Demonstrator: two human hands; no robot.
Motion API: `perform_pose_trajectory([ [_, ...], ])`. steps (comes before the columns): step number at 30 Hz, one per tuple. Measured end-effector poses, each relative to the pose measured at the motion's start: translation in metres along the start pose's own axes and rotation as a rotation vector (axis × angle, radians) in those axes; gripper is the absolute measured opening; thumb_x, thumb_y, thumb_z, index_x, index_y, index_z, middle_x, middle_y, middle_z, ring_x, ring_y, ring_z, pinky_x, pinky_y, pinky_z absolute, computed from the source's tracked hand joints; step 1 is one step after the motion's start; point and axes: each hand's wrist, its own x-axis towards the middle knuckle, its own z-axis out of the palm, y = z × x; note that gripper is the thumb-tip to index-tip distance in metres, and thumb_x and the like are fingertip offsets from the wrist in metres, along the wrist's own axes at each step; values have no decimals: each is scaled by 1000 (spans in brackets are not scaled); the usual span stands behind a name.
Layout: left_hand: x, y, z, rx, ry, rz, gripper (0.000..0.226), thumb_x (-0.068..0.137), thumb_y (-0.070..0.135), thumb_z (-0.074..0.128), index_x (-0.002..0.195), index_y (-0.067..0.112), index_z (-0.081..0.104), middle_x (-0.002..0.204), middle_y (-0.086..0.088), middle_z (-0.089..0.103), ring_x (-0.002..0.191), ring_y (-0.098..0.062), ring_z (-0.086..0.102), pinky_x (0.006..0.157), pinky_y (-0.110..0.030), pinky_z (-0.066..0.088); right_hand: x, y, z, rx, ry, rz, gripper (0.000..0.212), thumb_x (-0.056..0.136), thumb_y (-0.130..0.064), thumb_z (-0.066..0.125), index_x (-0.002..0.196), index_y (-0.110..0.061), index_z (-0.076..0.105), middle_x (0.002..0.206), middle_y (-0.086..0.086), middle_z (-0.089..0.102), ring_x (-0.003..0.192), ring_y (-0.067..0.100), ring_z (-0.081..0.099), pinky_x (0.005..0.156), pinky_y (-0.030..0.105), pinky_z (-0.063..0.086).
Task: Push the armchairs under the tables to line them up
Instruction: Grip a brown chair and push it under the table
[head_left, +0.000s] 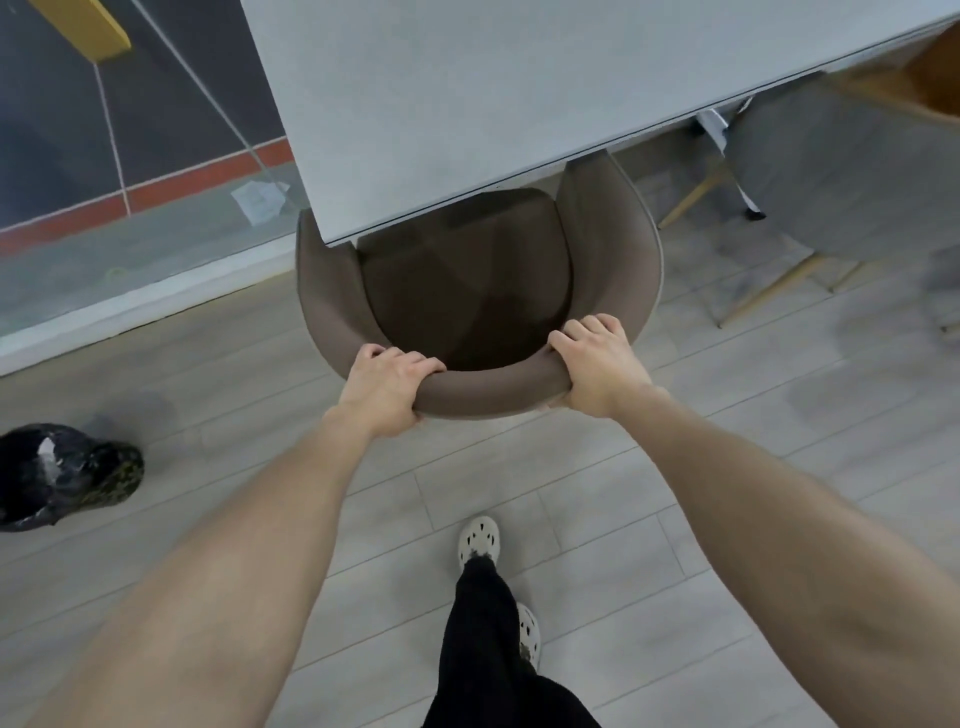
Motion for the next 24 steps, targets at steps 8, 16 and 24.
perform_pose_trajectory([
  [8, -3, 2, -6, 22, -2, 12, 64, 80, 52, 77, 140, 49, 53, 134, 19, 66, 125, -16, 62, 114, -45, 35, 1, -1, 0, -12, -12, 23, 73, 65, -65, 82, 122, -23, 64, 111, -1, 62, 115, 30, 59, 117, 47, 33],
  [16, -19, 34, -31, -28, -68, 21, 81, 81, 61, 76, 152, 35, 49, 139, 7, 64, 127, -19, 62, 114, -46, 46, -24, -14, -21, -27, -54, -3, 71, 84, -52, 82, 146, -22, 60, 148, 1, 62, 144, 26, 50, 132, 46, 23],
  [24, 14, 171, -118, -36, -3, 282, 70, 91, 55, 70, 153, 29, 51, 143, 5, 58, 128, -21, 61, 97, -42, 56, -167, 61, -42, 178, -60, 425, 67, 98, -48, 65, 156, -18, 48, 159, 3, 52, 142, 30, 52, 116, 48, 41],
])
